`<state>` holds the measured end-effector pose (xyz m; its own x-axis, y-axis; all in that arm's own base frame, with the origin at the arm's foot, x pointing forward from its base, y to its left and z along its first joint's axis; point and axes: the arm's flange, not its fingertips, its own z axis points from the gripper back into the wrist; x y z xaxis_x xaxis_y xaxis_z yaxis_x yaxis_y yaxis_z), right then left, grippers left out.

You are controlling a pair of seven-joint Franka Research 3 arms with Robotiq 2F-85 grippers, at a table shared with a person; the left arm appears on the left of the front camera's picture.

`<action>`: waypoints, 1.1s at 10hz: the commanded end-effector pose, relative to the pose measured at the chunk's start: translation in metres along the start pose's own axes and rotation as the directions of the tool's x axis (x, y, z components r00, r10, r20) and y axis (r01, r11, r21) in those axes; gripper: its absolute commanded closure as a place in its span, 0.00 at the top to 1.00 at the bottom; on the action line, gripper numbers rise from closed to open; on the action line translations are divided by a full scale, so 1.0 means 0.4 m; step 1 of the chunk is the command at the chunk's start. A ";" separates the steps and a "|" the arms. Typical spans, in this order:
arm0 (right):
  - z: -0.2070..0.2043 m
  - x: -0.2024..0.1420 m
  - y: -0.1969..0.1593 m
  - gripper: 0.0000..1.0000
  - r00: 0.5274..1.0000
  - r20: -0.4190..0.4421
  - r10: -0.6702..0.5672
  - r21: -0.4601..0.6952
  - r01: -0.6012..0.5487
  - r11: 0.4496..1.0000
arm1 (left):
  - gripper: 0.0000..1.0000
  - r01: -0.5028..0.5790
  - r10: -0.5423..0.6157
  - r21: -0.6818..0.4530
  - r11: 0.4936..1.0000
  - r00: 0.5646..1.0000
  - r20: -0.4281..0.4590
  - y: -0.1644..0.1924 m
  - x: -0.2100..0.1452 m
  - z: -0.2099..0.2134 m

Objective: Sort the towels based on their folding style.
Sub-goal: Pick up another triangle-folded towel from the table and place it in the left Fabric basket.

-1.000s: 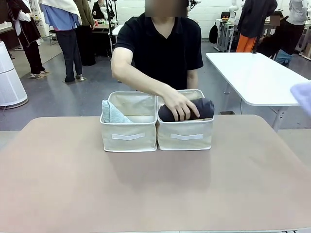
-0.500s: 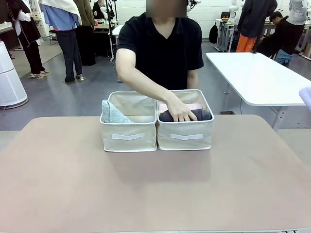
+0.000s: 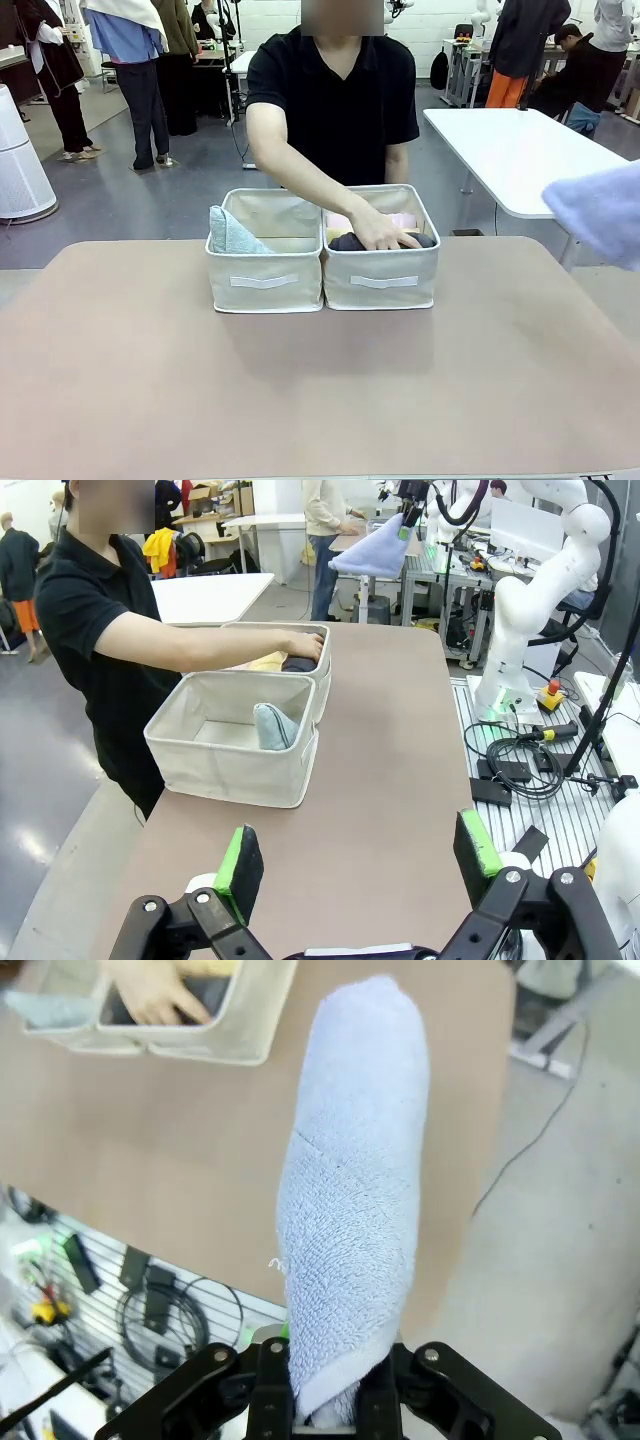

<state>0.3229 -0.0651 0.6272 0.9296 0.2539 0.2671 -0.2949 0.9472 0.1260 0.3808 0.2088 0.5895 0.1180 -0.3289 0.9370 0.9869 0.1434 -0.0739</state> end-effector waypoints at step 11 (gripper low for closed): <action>-0.116 0.131 0.134 0.19 0.993 -0.078 0.084 -0.039 -0.087 0.995 | 1.00 0.020 -0.020 -0.001 1.000 1.000 0.008 -0.005 -0.004 0.001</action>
<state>0.3661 0.0082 0.6038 0.9161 0.3466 0.2014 -0.3655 0.9286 0.0646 0.3808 0.2088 0.5894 0.1182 -0.3289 0.9369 0.9869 0.1434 -0.0742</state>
